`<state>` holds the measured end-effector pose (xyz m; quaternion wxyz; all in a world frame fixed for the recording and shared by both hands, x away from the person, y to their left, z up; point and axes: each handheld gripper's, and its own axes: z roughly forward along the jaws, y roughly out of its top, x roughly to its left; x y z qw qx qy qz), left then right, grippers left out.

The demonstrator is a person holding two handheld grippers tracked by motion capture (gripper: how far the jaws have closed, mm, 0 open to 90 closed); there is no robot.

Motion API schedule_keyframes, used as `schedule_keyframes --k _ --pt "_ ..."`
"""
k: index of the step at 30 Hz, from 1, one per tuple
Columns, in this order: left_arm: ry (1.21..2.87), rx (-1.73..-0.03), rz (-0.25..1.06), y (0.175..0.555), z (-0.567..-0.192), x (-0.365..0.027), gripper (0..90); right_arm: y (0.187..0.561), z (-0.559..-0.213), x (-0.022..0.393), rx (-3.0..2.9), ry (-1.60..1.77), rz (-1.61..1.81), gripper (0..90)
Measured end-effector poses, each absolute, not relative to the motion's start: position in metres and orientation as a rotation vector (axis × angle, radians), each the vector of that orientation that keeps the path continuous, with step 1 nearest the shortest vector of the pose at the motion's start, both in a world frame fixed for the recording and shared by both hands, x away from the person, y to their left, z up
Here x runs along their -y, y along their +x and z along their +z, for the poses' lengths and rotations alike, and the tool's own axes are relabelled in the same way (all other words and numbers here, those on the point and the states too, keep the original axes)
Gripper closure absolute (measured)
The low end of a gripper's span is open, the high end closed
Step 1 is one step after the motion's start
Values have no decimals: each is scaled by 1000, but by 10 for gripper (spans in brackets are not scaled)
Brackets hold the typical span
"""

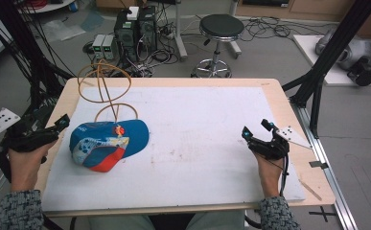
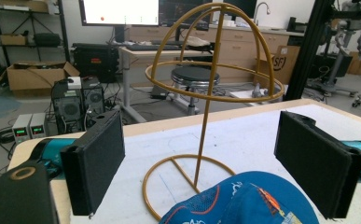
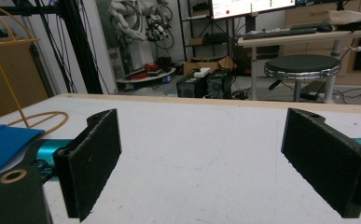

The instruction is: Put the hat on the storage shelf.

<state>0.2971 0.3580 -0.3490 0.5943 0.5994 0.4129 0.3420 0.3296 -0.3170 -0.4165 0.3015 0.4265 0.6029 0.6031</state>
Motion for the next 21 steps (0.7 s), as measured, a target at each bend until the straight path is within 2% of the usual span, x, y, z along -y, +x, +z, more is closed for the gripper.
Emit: schedule_keyframes --k 21 --pt "1461 -860 728 295 -347 -358 184 331 -417 315 -1617 1115 1577 112"
